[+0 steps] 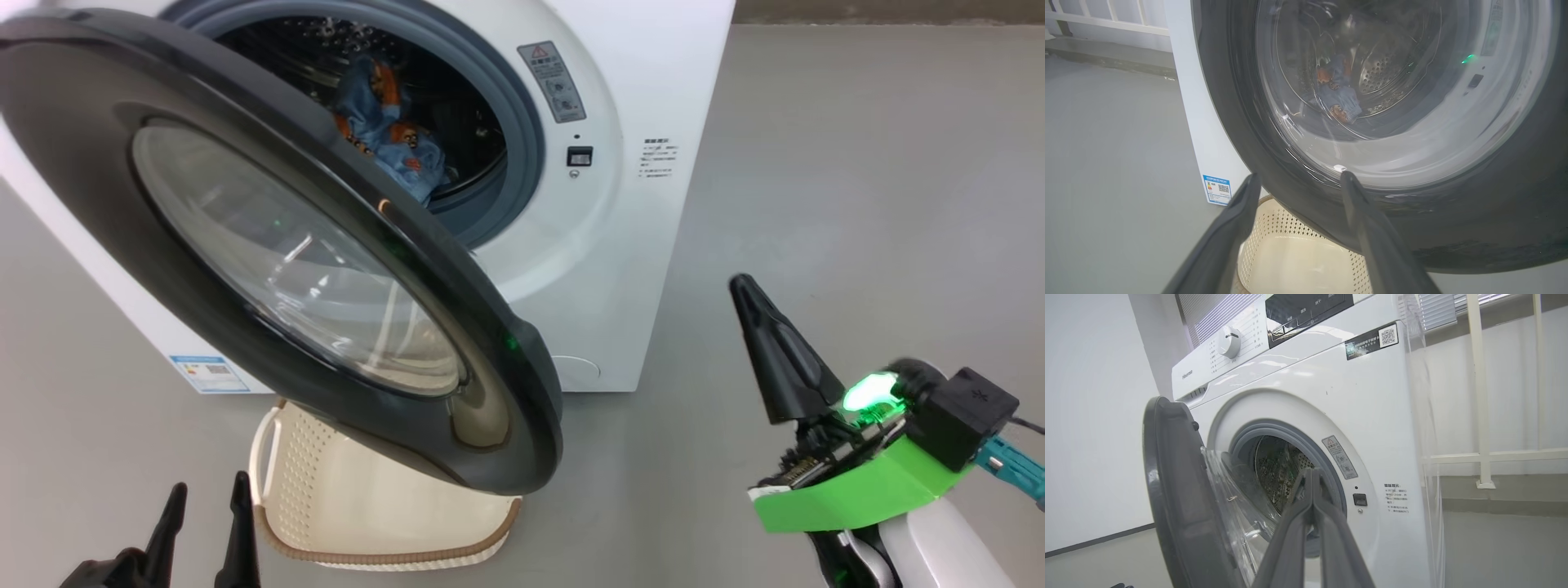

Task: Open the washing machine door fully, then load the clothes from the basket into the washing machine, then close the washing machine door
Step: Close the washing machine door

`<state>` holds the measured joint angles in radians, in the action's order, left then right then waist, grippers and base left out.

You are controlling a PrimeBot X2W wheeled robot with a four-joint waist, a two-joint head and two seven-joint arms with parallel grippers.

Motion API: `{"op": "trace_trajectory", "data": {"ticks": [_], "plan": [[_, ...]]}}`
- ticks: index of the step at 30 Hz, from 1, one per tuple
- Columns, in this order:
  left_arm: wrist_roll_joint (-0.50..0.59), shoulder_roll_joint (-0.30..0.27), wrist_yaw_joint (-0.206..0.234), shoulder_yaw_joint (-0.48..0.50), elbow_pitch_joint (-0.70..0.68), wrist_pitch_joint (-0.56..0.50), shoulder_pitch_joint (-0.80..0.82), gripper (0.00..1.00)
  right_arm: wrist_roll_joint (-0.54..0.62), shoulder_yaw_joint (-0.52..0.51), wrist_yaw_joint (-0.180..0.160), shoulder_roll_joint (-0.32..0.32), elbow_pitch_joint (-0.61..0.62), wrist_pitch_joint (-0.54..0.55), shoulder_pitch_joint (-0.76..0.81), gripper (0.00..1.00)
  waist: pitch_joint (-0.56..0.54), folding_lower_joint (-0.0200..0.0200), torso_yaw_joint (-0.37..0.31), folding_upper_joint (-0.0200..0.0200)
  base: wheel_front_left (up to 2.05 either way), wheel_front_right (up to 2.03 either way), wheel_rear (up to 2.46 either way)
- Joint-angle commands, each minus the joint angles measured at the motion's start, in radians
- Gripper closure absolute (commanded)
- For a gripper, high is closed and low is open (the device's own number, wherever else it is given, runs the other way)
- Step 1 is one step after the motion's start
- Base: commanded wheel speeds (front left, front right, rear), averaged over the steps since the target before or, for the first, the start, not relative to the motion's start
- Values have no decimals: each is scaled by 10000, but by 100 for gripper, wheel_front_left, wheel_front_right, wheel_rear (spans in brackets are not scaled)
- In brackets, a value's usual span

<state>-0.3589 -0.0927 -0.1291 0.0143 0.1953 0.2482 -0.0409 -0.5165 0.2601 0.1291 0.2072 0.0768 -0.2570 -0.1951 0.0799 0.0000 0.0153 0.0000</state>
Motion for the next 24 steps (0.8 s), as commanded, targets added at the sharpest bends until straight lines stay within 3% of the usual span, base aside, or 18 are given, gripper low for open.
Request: {"op": "trace_trajectory", "data": {"ticks": [1,12,24], "plan": [[144,-106,-15,348,-286,135,261,0,-192,401,16,110,505,-48,-419,100,-19,0,96,0,0,0,0],[163,-70,-15,413,-325,135,126,0,-278,2570,16,273,1470,-48,-758,100,-149,0,278,0,0,0,0],[59,-115,-15,269,-184,135,175,0,-737,5048,16,569,278,-48,-1032,100,-58,0,387,0,0,0,0]]}}
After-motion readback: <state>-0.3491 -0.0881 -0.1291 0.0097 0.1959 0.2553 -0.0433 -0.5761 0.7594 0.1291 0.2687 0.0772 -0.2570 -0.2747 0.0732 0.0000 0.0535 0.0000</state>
